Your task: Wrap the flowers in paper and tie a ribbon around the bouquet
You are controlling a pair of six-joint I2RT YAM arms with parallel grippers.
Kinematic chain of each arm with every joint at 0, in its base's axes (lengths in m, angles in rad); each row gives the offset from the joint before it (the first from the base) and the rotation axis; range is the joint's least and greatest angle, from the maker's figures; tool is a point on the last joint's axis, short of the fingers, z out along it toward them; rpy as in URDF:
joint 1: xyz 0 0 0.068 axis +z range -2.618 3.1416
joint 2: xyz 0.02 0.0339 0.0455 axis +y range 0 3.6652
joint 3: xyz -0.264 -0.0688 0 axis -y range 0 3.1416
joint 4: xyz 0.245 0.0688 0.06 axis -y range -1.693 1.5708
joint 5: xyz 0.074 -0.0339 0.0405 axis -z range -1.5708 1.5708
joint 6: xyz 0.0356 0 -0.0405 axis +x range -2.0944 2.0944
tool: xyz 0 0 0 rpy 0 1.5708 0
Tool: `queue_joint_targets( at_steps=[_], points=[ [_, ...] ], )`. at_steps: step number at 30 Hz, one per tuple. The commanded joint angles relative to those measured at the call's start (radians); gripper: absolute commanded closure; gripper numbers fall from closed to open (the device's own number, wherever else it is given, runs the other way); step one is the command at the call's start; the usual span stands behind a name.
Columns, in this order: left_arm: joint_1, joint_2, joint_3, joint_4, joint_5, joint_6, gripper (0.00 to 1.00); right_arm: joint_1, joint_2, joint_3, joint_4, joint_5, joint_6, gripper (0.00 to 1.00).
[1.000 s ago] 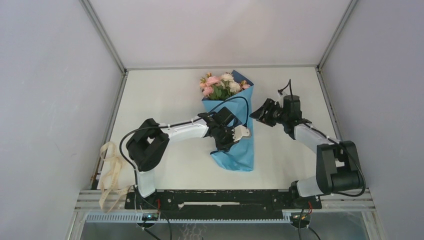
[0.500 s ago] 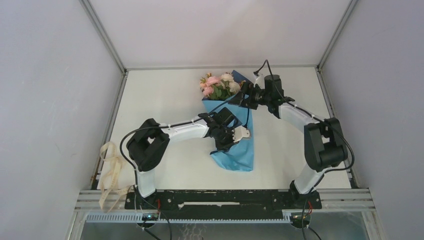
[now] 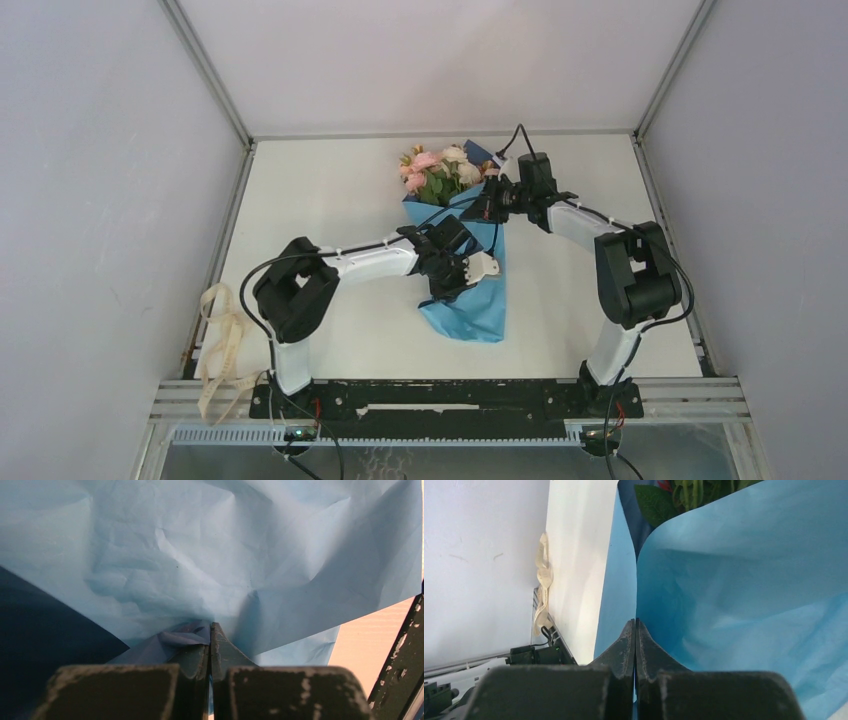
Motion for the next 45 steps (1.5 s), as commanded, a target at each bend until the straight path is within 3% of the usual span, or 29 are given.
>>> queue_joint_targets(
  at_steps=[1,5,9,13,17,21,28,37,45],
  points=[
    [-0.001,-0.022,0.094,-0.061,-0.064,-0.006,0.93,-0.036,-0.034,-0.017,0.058,0.045,0.012,1.0],
    [-0.009,-0.061,0.25,-0.199,-0.018,-0.021,0.81,-0.042,-0.006,-0.03,0.093,0.052,0.016,1.0],
    [-0.048,-0.073,0.408,-0.348,0.007,-0.049,0.79,-0.043,0.009,-0.053,0.145,0.052,0.048,1.0],
    [-0.139,-0.067,0.454,-0.336,0.045,-0.075,0.79,-0.046,0.021,-0.064,0.174,0.055,0.063,1.0],
    [-0.227,-0.005,0.399,-0.188,-0.013,-0.067,0.79,-0.049,0.023,-0.067,0.173,0.046,0.055,1.0],
    [-0.232,0.082,0.385,-0.077,-0.087,-0.113,0.81,-0.053,0.018,-0.067,0.161,0.035,0.043,1.0],
    [-0.246,0.059,0.397,-0.094,-0.096,-0.09,0.81,-0.071,0.023,-0.093,0.187,0.038,0.041,1.0],
    [-0.249,0.151,0.457,-0.06,-0.075,-0.084,0.75,-0.084,0.044,-0.105,0.238,0.026,0.072,1.0],
    [-0.236,0.188,0.244,-0.013,-0.119,0.019,0.78,-0.097,0.01,-0.105,0.249,0.017,0.082,1.0]
  ],
)
